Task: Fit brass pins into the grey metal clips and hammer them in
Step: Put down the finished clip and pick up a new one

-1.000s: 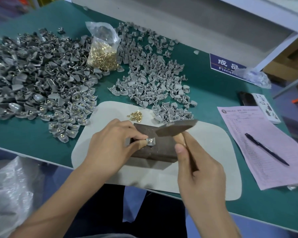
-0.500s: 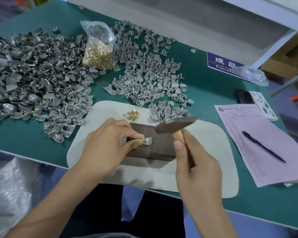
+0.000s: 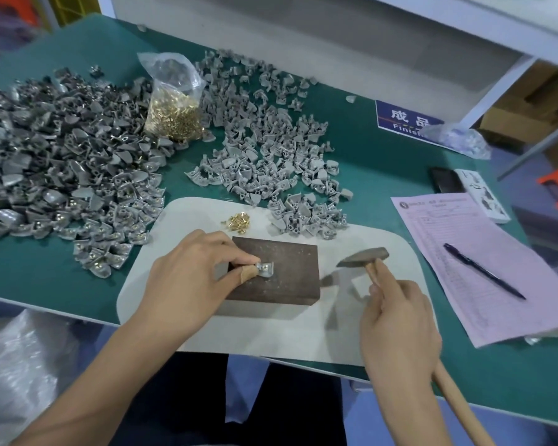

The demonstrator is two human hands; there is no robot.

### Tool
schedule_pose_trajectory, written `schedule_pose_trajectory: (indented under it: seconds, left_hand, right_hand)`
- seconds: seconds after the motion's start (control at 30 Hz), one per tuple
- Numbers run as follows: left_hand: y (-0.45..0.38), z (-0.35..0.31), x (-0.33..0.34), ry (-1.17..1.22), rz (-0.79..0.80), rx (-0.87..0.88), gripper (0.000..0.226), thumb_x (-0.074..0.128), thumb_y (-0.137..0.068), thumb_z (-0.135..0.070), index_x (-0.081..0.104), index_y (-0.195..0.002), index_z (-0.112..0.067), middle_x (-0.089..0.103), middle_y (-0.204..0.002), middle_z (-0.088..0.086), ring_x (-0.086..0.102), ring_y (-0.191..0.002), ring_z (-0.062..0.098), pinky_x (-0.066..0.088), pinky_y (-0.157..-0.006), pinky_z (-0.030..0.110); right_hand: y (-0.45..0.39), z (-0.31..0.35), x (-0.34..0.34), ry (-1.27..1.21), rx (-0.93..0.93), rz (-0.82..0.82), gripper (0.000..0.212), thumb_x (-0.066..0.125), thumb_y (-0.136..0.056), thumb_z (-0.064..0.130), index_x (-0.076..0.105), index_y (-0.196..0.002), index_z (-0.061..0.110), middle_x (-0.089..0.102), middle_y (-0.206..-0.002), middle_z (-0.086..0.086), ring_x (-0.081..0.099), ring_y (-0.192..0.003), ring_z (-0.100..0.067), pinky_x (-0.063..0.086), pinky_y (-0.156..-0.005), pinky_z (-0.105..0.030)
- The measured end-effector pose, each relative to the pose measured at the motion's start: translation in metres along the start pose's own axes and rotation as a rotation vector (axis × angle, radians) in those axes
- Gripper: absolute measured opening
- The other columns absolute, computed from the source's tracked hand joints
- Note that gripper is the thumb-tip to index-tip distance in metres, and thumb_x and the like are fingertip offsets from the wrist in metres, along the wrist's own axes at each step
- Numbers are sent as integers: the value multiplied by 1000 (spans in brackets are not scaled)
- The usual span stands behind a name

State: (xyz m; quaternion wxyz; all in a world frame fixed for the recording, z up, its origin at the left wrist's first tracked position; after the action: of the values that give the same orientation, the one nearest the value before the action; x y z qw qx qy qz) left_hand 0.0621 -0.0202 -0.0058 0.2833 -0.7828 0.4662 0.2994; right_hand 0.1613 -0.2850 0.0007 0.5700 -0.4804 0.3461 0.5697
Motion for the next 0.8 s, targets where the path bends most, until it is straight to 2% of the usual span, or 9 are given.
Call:
schedule_pose_trajectory:
  seconds: [0.1,0.17,0.23,0.33,0.5,0.57,0.67,0.73,0.8]
  left_hand:
    - [0,0,3,4,0,12,11,64,-85,-59,69,-94,-54,59,-98,-27,52,-97,0,39,-63,23]
    - [1,1,7,72,9,8,8,67,-88,-51,68,-96,-50,57,-97,-22,55,-93,1,41,-63,24]
    - [3,0,11,151,21,13,6,69,-90,-43,68,-96,-46,56,-96,-18,57,-89,6,46,-67,27]
    - [8,0,10,180,-15,19,8,70,-90,-37,69,-97,-42,56,-95,-17,56,-88,5,47,-70,26]
    - [20,14,-4,172,-106,-15,17,74,-89,-25,69,-98,-37,59,-89,-28,52,-85,-6,38,-72,10]
    - [27,29,-14,162,-148,-71,17,74,-87,-26,70,-97,-38,59,-88,-30,52,-81,-3,37,-69,10]
    - [43,53,-33,142,-218,-137,15,73,-86,-29,70,-97,-39,61,-91,-27,52,-76,7,40,-65,18]
    - [53,69,-47,112,-262,-186,16,72,-86,-33,67,-98,-42,61,-92,-27,52,-74,7,39,-61,19]
    - [63,85,-61,87,-299,-250,17,68,-86,-39,61,-101,-45,57,-94,-34,53,-76,0,36,-57,17]
  right_hand:
    - [1,-1,6,205,-10,27,41,60,-96,20,64,-135,34,66,-111,-4,49,-107,-32,31,-89,-44]
    - [0,10,-1,144,-53,-68,27,66,-93,25,74,-119,30,69,-111,-4,51,-109,-33,30,-94,-47]
    - [1,32,-6,5,-169,-130,20,65,-95,31,75,-112,28,70,-108,1,56,-105,-30,33,-91,-45]
    - [6,81,-1,-236,-381,-33,24,61,-92,43,74,-110,34,70,-97,15,59,-97,-19,37,-86,-41]
    - [18,139,18,-411,-551,122,11,73,-90,36,76,-100,39,71,-97,21,61,-98,-11,42,-86,-44]
    - [20,156,25,-428,-599,160,8,74,-91,34,76,-96,40,70,-95,23,60,-97,-8,42,-86,-43]
    - [30,187,39,-405,-665,208,5,72,-92,36,74,-90,39,70,-92,25,58,-95,-6,39,-85,-42]
    - [38,211,51,-368,-712,233,7,66,-93,37,71,-89,38,70,-92,23,56,-94,-7,37,-84,-40]
    - [47,233,64,-312,-757,269,9,64,-94,37,71,-89,36,70,-91,18,54,-93,-12,35,-82,-38]
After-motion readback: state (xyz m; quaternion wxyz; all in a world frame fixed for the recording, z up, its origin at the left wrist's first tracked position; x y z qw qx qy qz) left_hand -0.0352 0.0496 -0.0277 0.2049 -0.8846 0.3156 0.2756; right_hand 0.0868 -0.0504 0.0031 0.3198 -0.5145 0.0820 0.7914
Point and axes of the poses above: each hand's wrist, its own y-axis away from the middle knuckle, its own x-axis out of the palm, z = x × y, the point moved 7 cm from there along -y, towards the middle knuckle
